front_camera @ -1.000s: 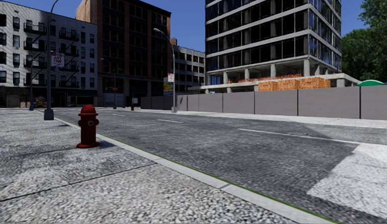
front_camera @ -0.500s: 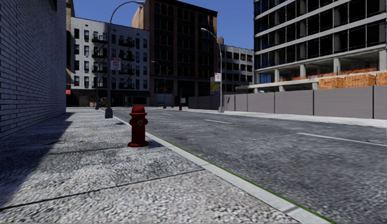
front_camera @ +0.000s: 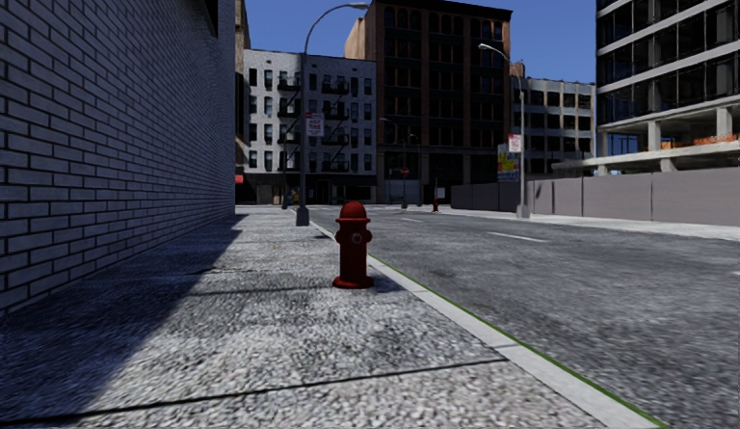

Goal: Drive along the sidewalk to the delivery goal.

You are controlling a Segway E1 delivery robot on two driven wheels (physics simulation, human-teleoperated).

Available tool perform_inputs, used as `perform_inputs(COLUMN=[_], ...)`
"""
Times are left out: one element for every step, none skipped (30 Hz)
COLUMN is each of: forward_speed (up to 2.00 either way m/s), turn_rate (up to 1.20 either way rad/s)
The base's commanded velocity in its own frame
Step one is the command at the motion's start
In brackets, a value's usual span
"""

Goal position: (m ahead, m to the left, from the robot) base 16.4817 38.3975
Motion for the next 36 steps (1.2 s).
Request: perform_inputs(forward_speed=[0.92, 0.92, 0.92, 0.92, 0.92, 0.94, 1.15, 2.0, 2.0, 2.0, 2.0, 2.0, 2.0, 2.0, 2.0, 2.0, 2.0, 2.0, 2.0, 2.0, 2.0, 2.0, 2.0, 2.0, 2.0, 2.0, 2.0, 2.0, 2.0, 2.0, 2.0, 2.0, 2.0, 2.0, 2.0, 2.0], turn_rate=[0.6, 0.6, 0.6, 0.6, 0.6, 0.6, 0.6, 0.6, 0.6, 0.6, 0.6, 0.6, 0.6, 0.59, 0.59, 0.58, 0.58, 0.55, 0.53, 0.52, 0.52, 0.52, 0.49, 0.45, 0.45, 0.44, 0.42, 0.42, 0.31, 0.0, 0.0, 0.0, 0.0, 0.0, 0.0, 0.0])
